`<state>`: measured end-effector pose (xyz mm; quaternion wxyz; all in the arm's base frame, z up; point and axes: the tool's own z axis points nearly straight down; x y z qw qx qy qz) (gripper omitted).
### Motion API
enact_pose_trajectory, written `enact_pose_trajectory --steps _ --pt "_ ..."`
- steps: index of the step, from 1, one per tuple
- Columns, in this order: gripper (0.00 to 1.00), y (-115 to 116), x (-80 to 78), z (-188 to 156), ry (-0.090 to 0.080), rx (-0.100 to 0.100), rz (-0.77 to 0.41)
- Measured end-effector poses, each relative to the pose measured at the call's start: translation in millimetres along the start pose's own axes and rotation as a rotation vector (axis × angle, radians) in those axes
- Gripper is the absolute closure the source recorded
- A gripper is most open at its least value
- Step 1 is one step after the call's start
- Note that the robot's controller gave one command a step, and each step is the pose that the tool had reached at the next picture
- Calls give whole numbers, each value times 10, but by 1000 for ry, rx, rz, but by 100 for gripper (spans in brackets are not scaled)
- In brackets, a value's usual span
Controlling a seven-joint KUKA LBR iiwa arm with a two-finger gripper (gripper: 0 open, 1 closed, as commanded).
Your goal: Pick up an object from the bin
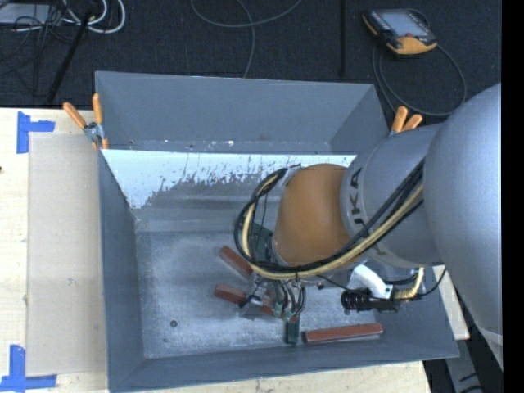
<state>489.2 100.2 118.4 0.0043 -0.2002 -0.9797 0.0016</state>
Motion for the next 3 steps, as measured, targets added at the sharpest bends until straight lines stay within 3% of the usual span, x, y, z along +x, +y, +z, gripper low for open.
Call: enact_pose_trajectory --steps 2,3 --pt "100 8 -11 -273 -10 -7 -2" --pt "100 0 0 -331 -5 -3 -3"
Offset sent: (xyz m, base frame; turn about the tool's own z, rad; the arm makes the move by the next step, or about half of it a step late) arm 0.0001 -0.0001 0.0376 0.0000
